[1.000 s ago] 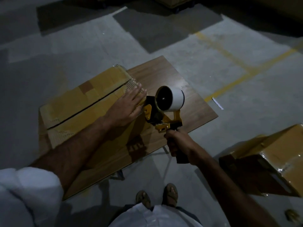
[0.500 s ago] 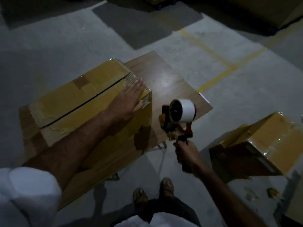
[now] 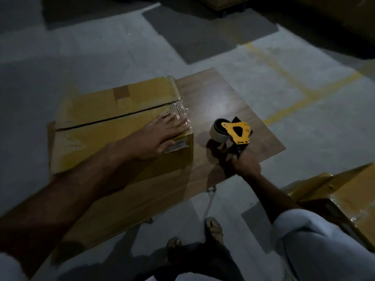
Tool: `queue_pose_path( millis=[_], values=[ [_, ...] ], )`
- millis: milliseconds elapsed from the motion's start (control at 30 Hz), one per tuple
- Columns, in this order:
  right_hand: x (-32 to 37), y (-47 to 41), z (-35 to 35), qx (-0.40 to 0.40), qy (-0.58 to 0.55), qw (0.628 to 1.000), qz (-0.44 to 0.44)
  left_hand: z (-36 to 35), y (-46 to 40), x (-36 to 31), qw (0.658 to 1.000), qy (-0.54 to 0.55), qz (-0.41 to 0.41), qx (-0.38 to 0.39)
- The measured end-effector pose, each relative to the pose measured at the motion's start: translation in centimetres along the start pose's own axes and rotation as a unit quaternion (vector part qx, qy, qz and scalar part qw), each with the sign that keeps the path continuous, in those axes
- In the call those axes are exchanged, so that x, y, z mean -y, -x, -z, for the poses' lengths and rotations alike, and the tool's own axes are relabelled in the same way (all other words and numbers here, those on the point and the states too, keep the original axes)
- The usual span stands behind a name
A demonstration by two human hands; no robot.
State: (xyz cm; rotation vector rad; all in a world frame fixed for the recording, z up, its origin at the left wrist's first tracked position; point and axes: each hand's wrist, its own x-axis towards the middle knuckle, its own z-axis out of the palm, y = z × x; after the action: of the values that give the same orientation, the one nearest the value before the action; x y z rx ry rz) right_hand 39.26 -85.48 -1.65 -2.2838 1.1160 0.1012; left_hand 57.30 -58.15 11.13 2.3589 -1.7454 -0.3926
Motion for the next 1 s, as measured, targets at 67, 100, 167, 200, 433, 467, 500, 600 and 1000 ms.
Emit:
queue_pose_path(
  millis=[67,100,167,200,433,467,500,600,1000],
  values=[
    [0.0,-1.6,-0.9,0.015,0.009,1.000,0.001,-1.0,0.6,-1.1,0.998,0.024,0.023,-0.060],
    [0.1,-1.9,-1.2,0.017,0.023,1.000,-0.011,-1.7,0.8,-1.8,0.994,0.038,0.035,-0.095],
    [0.4,-1.7,-1.5,-0.035,0.056,0.996,-0.053,-2.8,1.1,-3.2,0.980,0.056,0.073,-0.175],
    [0.9,-1.1,-1.3,-0.087,0.056,0.993,-0.059,-3.3,1.0,-3.9,0.970,0.060,0.096,-0.215],
    [8.6,3.1,2.6,-0.165,-0.195,0.876,0.408,-4.6,-0.6,-5.7,0.923,0.021,0.180,-0.339],
    [9.3,2.8,2.8,-0.149,-0.163,0.861,0.458,-4.6,-0.6,-5.6,0.923,0.012,0.179,-0.340],
    [9.8,2.4,2.9,-0.134,-0.125,0.849,0.496,-4.7,-0.6,-5.5,0.925,0.003,0.176,-0.336],
    [10.1,0.4,2.4,-0.116,-0.024,0.822,0.557,-4.9,-0.5,-5.1,0.934,-0.012,0.173,-0.312],
    [9.5,-1.8,1.4,-0.058,-0.008,0.801,0.595,-4.3,-0.1,-4.5,0.952,-0.053,0.168,-0.251]
  ],
)
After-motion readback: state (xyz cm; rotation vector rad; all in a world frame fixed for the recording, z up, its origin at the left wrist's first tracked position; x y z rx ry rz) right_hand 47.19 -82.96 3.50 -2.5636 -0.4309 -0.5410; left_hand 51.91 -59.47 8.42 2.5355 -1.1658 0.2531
